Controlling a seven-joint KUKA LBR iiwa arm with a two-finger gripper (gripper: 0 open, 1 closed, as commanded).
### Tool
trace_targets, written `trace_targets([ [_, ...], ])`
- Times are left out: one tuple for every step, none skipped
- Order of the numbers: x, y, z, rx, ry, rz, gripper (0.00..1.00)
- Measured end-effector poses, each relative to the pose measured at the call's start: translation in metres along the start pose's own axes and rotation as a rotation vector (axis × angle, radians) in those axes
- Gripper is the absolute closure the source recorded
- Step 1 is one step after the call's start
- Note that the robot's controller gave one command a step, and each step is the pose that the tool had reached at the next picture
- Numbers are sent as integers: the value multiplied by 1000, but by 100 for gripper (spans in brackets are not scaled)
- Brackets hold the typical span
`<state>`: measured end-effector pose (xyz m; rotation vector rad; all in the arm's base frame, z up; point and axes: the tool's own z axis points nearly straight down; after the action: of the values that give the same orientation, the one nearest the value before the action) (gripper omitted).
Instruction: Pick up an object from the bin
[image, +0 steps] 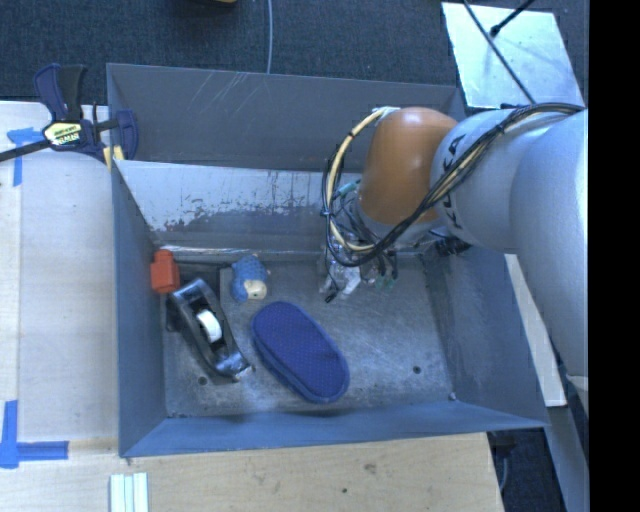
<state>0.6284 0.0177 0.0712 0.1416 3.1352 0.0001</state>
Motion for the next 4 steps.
trace_targets([
  [14, -75, -4, 4, 2, 89, 100],
  [63, -152, 1, 4, 5, 74, 100],
  [73, -170, -51, 3, -5, 88, 100],
  [112, -184, -109, 3, -4, -359, 100],
])
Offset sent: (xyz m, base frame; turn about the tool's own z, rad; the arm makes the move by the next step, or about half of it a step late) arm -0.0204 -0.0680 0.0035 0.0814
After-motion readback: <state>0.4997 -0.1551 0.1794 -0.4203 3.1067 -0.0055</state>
